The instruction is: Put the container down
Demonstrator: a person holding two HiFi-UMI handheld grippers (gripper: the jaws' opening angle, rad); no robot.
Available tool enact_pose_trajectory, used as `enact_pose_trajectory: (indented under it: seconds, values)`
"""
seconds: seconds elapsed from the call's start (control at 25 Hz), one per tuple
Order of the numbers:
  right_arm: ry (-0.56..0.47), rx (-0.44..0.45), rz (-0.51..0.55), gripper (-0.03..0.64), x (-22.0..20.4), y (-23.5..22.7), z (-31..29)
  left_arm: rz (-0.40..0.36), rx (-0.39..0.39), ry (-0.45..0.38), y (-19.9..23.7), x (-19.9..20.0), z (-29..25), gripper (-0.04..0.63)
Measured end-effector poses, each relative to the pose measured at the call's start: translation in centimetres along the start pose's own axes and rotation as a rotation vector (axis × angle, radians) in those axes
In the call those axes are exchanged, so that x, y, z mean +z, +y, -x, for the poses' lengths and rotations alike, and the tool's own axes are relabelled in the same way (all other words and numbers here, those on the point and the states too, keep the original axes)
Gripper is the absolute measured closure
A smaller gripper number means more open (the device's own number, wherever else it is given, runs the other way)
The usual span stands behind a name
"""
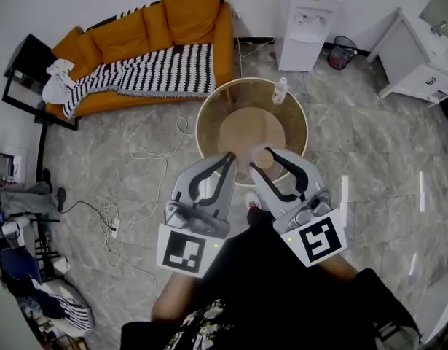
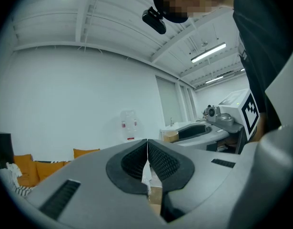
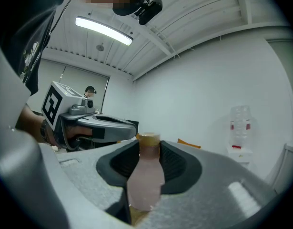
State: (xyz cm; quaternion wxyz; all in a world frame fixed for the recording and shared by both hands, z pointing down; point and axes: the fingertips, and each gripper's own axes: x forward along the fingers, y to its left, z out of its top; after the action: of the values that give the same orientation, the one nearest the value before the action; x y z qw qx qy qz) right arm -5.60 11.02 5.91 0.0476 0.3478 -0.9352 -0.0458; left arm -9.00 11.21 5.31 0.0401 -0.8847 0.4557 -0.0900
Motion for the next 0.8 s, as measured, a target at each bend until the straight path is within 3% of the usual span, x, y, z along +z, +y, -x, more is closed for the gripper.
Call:
enact_pose_trajectory:
  seconds: [0.44,0.8]
  values:
    - [-0.002,0.048,0.009,0.492,-0.4,-6.2,-4.7,0.026,0.053,0.028,4.5,-0.9,-6.4,0.581]
    - [0.071,-0.053,-0.03,0.492,-2.5,-9.5,-10.0,0.005,-0.066,0.021,9.6,-1.7,-11.2,0.581]
